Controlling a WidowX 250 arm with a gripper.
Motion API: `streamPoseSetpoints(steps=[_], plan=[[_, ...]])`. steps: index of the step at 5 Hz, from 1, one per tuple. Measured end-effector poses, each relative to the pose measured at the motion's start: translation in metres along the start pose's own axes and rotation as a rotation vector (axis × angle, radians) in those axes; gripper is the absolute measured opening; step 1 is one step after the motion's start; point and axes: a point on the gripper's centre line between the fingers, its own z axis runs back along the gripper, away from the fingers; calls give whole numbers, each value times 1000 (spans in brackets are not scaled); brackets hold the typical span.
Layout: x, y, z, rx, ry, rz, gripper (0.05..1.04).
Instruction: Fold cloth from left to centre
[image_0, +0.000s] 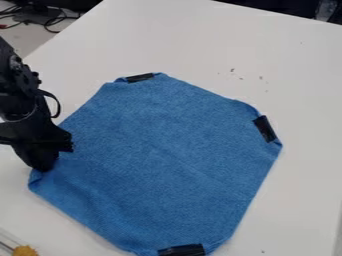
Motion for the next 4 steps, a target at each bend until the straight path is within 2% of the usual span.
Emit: streamPoseSetpoints(steps=[2,3,4], plan=[[-2,-2,5,33,27,-8,105],[1,-5,21,74,34,-28,73],[10,-11,46,126,6,-62,69]])
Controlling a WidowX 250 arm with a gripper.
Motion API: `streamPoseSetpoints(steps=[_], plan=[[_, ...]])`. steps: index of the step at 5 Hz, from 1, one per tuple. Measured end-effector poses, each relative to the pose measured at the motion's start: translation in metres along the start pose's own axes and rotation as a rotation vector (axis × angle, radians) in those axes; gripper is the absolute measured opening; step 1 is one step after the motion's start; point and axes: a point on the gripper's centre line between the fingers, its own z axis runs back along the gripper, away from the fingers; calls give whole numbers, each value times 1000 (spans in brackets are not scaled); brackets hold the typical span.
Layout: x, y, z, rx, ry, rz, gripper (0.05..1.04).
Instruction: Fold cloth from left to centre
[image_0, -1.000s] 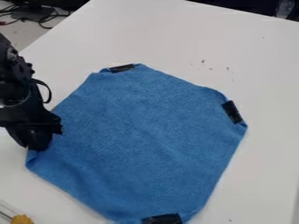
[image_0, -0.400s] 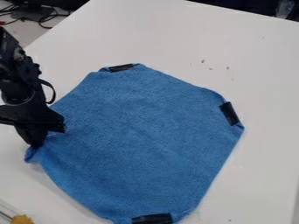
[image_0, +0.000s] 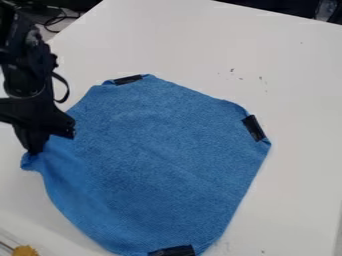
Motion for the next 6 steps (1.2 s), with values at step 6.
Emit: streamPoseSetpoints(steps=[6], plan=[[75,-139,16,-242,-91,-255,68]])
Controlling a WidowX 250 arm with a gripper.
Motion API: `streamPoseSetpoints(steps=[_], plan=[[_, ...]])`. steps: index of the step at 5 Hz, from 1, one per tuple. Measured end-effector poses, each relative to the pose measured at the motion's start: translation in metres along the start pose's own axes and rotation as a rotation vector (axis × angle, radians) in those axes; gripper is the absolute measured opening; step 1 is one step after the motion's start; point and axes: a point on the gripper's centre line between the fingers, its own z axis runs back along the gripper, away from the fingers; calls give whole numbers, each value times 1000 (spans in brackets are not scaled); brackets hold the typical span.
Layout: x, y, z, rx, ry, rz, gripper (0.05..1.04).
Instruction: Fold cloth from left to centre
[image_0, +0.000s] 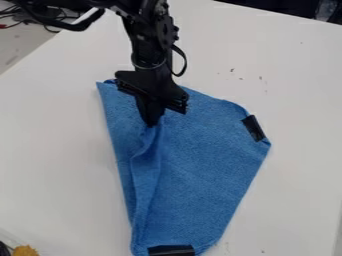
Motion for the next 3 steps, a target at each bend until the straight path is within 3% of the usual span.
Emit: streamPoseSetpoints(steps=[2,3], plan=[[0,-9,-17,-88,-60,39,91],[3,-12,-17,-110,-80,57,258]])
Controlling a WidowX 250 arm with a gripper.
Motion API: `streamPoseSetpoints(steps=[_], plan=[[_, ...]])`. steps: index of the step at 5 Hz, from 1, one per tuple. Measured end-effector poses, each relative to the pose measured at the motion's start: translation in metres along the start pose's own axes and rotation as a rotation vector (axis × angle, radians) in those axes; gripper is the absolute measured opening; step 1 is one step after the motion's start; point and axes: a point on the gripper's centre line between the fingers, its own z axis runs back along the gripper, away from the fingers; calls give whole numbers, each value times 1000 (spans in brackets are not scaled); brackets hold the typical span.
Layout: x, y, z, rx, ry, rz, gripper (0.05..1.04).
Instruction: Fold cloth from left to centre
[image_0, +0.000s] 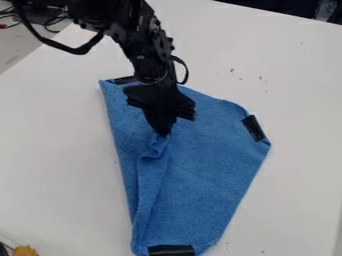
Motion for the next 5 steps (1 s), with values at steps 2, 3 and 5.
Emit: streamPoseSetpoints(steps=[2,3,5], plan=[[-2,-3,-4,-20,-10,54,843],[-4,-5,-2,-24,18,90,1011],[17,-40,7,-85,-6,196,1002]])
